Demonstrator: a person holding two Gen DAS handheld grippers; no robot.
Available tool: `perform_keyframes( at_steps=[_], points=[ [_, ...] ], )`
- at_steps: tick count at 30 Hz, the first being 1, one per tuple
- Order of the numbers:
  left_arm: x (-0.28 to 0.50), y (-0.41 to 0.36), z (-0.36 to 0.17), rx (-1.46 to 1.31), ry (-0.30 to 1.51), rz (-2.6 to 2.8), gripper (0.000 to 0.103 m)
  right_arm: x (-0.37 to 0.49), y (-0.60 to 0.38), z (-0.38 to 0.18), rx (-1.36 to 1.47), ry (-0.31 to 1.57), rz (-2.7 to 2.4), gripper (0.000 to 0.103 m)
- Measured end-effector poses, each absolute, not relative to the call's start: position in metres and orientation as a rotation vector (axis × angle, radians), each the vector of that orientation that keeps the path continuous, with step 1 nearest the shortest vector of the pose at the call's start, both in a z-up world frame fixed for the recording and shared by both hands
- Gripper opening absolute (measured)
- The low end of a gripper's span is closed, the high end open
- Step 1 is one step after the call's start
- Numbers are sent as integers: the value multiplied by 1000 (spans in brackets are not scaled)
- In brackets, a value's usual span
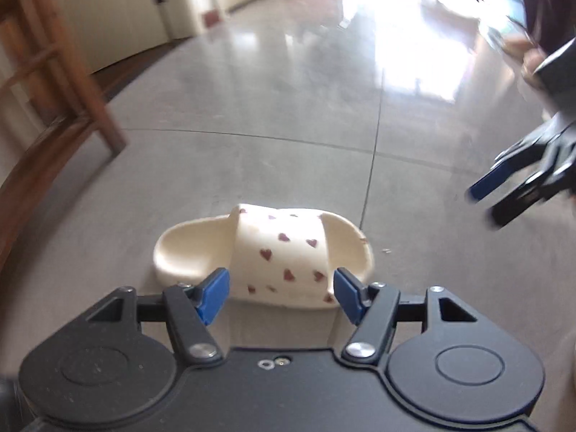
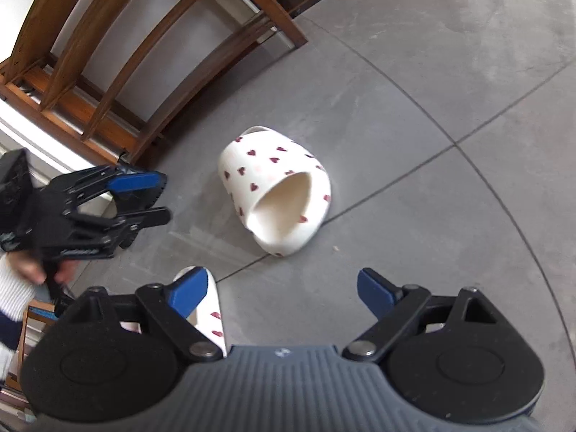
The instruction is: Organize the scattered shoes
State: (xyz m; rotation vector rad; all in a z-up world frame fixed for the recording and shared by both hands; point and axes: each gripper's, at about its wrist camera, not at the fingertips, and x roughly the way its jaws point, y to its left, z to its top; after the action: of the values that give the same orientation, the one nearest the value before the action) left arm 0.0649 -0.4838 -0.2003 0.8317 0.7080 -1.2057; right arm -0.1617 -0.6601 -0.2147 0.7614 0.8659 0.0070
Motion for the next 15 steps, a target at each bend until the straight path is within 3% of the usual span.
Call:
perform_keyframes(
  at_steps=[8, 11, 13, 15],
  points=[
    [109, -527, -240, 924, 781, -1427, 62, -200, -667, -199, 755, 873, -62, 92],
    [123, -532, -242, 814, 878, -1447, 50, -200, -662, -200, 749, 891, -69, 92],
    [129, -527, -240, 735, 921, -1489, 30, -197, -661, -198, 742, 891, -78, 92],
    [128, -522, -236, 708, 947, -1535, 24, -194, -662, -194, 745, 883, -92, 92]
  ],
)
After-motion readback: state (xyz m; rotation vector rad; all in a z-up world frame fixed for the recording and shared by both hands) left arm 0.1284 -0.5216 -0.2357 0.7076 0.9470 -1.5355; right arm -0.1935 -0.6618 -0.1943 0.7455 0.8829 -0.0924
